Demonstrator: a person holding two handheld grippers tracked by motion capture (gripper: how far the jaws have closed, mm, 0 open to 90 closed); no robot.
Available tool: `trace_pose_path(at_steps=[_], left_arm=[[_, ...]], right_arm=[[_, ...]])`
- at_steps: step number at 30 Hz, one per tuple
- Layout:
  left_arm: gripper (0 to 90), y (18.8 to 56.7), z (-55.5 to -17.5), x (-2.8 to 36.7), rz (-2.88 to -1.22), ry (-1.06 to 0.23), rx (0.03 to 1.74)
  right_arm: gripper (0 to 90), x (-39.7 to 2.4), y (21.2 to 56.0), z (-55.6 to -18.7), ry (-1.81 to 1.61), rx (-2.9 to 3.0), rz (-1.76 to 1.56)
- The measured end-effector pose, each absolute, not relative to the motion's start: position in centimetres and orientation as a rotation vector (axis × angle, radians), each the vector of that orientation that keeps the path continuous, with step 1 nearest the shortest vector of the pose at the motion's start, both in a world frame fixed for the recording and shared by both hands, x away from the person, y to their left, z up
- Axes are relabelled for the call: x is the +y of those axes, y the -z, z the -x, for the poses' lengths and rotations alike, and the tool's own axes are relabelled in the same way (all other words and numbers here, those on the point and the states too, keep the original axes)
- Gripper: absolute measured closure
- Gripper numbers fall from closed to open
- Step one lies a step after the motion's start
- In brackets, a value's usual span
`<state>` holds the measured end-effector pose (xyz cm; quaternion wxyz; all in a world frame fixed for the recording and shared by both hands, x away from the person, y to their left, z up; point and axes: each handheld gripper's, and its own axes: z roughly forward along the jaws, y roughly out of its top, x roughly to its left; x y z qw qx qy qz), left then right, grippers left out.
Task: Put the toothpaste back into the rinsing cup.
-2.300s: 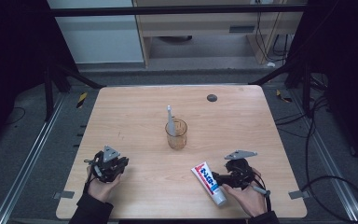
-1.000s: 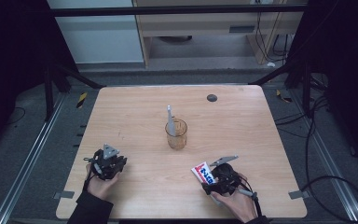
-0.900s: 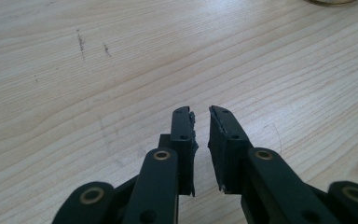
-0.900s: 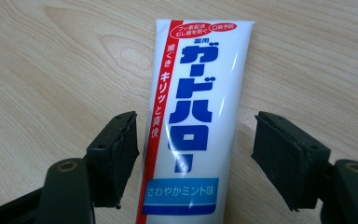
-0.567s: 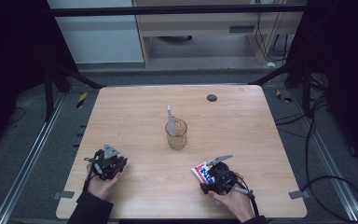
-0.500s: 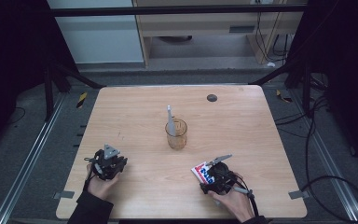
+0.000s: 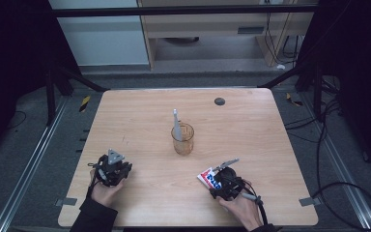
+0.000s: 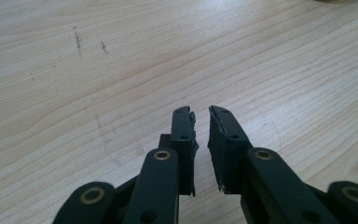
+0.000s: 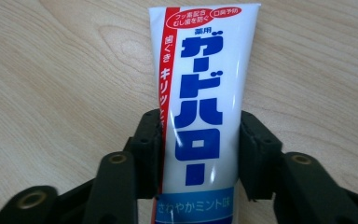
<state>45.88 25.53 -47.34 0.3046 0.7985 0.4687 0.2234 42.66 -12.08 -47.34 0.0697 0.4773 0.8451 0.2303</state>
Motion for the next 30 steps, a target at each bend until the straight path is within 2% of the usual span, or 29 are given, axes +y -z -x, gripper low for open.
trace_pose_path(at_steps=[3,6,19,30], left_arm=[[79.2,47.3,-45.9,25.6,-2.114,-0.590,1.241],[79.2,47.3,-45.9,25.6,-2.114,-0.590,1.241],[78.9,47.3,-45.9,25.4,-2.110,-0.590,1.241],[78.8,47.2,-46.0,25.5,-2.105,-0.594,1.245]], right_arm=[[64.4,-12.3,47.1,-42.5,-0.713,2.538,-1.435],[66.6,-12.4,46.9,-42.5,-0.723,2.541,-1.442],[68.2,-13.4,44.7,-42.5,-0.943,2.415,-1.422],[68.3,-14.1,41.5,-44.4,-1.189,2.183,-1.388]])
